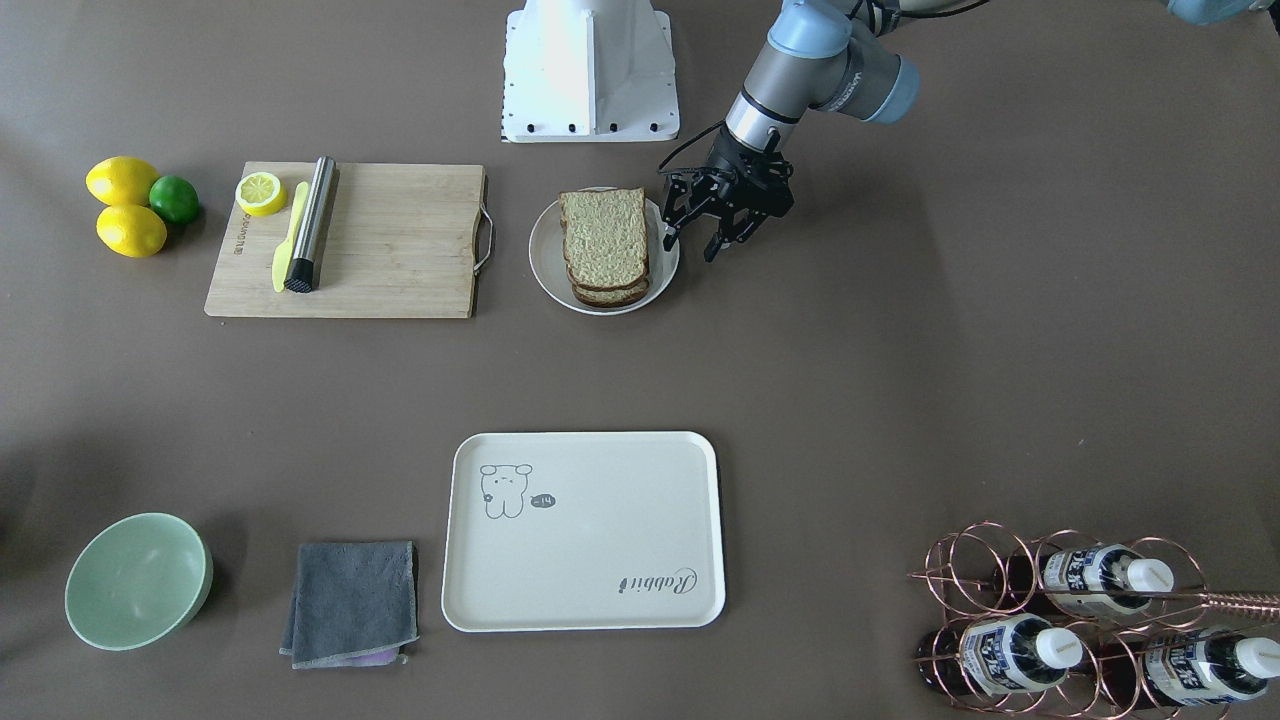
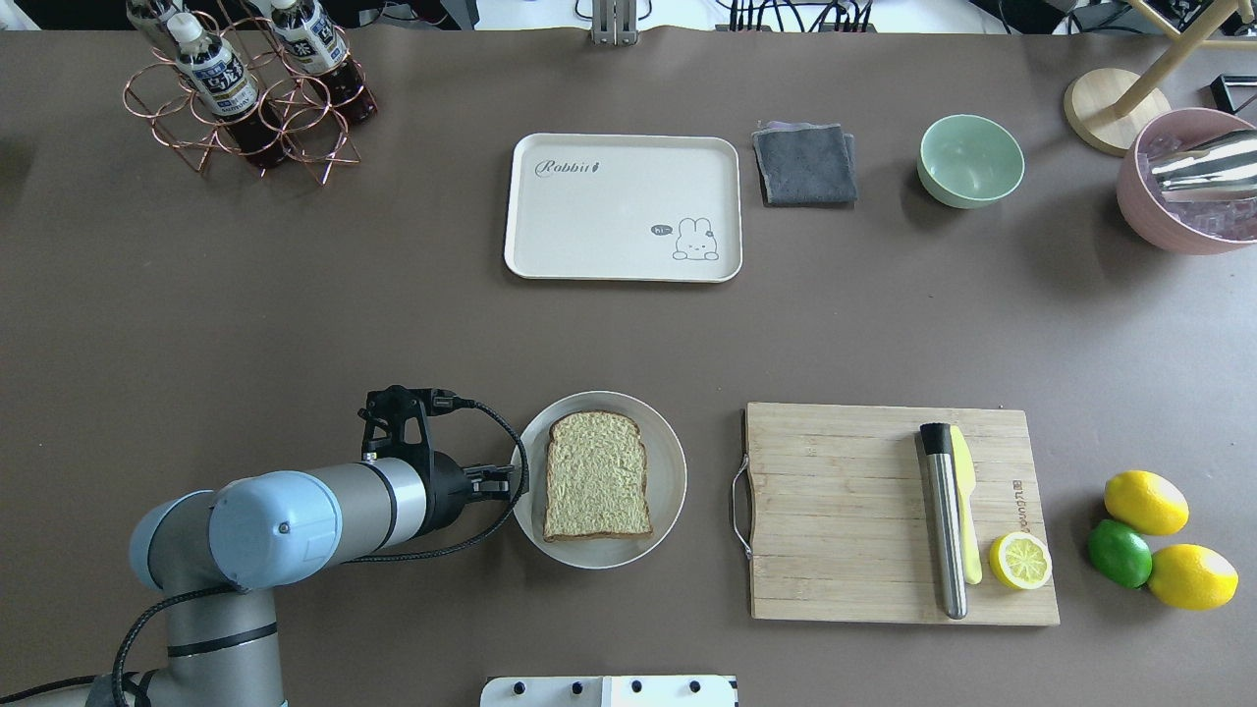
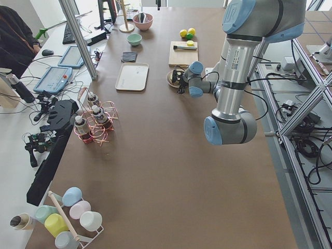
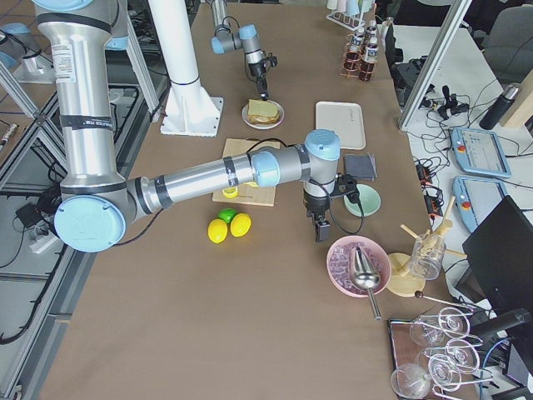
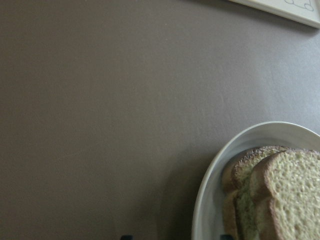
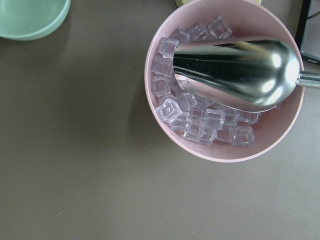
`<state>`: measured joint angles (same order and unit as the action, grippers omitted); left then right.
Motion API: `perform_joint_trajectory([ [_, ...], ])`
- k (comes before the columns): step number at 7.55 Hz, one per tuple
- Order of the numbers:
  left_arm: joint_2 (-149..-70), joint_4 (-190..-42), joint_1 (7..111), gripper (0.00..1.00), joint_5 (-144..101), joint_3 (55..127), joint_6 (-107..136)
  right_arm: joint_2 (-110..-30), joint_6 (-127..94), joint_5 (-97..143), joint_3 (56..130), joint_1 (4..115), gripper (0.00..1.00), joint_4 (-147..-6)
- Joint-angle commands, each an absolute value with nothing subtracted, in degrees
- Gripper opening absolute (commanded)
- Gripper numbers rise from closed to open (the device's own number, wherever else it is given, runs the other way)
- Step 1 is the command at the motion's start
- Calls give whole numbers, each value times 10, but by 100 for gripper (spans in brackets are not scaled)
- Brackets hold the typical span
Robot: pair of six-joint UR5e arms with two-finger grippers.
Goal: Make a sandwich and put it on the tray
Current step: 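Grasp the rim of the white plate with the left gripper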
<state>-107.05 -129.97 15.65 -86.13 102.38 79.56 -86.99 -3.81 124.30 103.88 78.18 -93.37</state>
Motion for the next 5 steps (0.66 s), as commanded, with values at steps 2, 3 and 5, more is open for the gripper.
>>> perform_joint_trajectory([
  [2,-1077,-1300,134,53,-860,1021,795,-867,-39,1242,1039,785,100,-933],
  [3,-1078,-1300,134,42,-860,1021,795,-868,-39,1242,1041,785,100,-933],
  [5,-1083,-1300,134,39,-860,1016,795,-872,-38,1247,1045,793,100,-933],
])
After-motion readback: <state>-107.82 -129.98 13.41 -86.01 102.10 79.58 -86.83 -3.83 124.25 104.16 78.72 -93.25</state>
